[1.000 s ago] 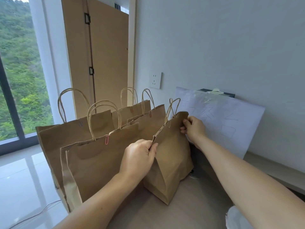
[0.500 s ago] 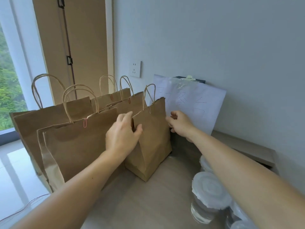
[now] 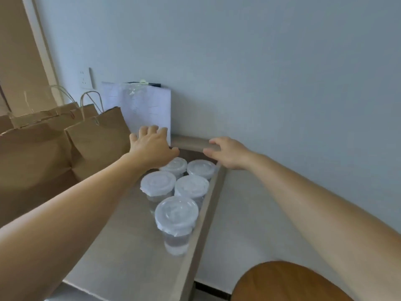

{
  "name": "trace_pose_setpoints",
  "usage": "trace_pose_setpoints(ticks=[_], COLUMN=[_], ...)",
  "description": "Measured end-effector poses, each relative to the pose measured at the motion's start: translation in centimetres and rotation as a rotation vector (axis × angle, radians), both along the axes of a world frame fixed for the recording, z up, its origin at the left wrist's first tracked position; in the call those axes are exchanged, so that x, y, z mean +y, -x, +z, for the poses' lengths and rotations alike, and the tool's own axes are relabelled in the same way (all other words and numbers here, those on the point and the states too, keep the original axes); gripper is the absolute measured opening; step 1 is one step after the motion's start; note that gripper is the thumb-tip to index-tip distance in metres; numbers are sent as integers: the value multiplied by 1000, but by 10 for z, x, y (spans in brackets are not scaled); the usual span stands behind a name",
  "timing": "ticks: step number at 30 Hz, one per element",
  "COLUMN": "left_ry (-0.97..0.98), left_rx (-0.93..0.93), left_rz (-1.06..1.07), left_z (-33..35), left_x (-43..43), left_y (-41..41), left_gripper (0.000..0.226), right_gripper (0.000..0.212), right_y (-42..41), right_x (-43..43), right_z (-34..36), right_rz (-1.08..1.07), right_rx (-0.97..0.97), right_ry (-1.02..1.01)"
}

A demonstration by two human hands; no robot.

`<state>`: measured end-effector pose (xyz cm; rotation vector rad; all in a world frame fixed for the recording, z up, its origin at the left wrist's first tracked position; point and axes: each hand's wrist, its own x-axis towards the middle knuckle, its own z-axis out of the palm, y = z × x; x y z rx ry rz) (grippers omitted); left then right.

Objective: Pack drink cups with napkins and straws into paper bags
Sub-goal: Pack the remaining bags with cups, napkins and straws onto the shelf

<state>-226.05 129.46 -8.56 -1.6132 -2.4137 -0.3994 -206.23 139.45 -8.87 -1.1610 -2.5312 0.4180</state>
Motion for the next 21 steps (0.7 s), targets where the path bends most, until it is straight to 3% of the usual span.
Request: trace_pose_setpoints(ticks=[10,21], left_ry=[141,388], left_rx=[22,-25], left_rz=[-319,-711], left_z=[-5,-101], left_x=[53,112], left_y=[-224,-405], left_gripper=[73,73], right_gripper=[70,72], right_y=[-250,-423], right_x=[-29,-48], right_z=[-35,-118], right_rz=[-256,-652], right_rx=[-32,-48], right_ry=[85,280])
